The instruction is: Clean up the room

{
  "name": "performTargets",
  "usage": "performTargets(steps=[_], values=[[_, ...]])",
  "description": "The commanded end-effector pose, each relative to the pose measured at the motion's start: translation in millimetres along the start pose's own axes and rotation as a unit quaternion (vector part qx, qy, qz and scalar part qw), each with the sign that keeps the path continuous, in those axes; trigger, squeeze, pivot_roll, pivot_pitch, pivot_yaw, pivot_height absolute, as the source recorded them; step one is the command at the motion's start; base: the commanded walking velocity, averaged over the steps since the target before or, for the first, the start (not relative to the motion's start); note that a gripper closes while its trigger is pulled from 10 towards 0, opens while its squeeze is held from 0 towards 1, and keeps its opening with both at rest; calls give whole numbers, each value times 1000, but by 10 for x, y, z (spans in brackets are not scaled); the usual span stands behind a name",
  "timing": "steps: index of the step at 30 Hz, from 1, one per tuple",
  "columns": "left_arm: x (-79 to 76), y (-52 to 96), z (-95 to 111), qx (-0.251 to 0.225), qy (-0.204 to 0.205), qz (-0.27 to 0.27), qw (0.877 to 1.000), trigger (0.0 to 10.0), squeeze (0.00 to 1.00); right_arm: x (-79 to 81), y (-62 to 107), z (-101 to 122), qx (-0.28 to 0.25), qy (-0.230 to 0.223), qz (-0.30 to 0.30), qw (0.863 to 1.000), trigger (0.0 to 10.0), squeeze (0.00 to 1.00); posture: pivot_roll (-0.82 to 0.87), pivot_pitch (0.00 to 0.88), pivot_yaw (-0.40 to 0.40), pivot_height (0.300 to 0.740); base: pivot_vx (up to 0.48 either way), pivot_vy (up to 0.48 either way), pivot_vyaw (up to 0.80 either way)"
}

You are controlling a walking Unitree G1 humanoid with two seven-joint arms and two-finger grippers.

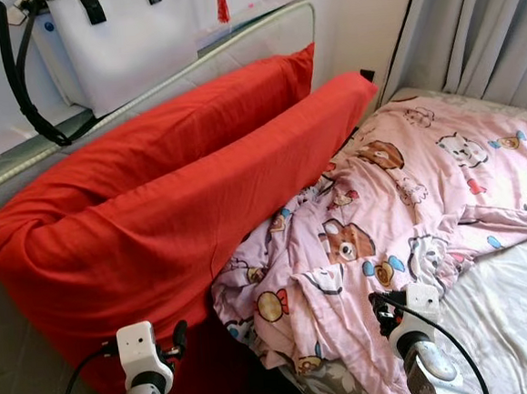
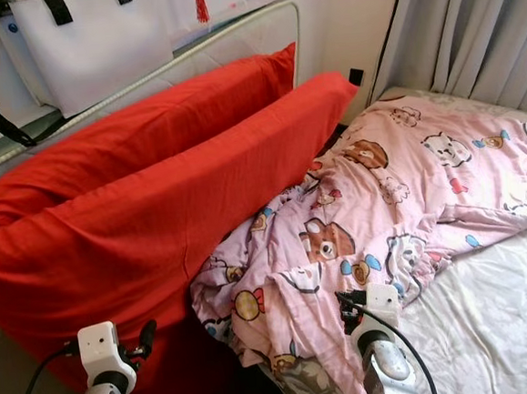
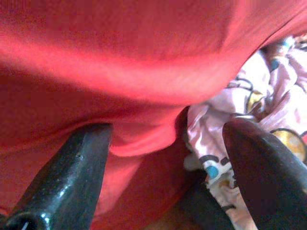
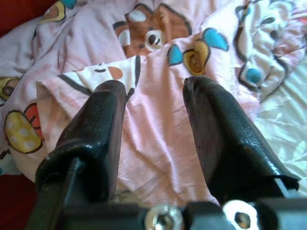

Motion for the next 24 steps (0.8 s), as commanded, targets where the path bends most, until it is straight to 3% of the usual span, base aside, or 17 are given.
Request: performTargets(steps=[1,11,17,24], values=[[-43,-18,100,-28,-2,-10,1000,10000,0,-7,2,2,-1,7,-1,1000,10000,0,-36,0,-22,700,0,0,0],[-59,4,84,-25,-4,-16,1000,10000,0,-63,37,-43,0,2,-19,1000,10000,0,-36,0,-20,685,0,0,0],[-35,-4,114,-27,-9,-16,999,10000,0,-20,26,-79,22,8,-13,1000,10000,0,-32,0,-21,685,0,0,0],[-28,-6,124,-28,-9,-15,999,10000,0,-37,23,-44,7,2,-16,1000,10000,0,-29,0,-25,670,0,0,0]])
Point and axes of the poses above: a point about 5 cm out from each wrist's last joint towards the gripper, its own y axis pointing back from the gripper into the wrist, its own z axis along the axis of the wrist's last joint, x = y × z, the point moved 1 cm from there along -y, pointing out of the wrist towards the gripper, and after that the axes turned 9 degrees about y, right-handed, at the moved point
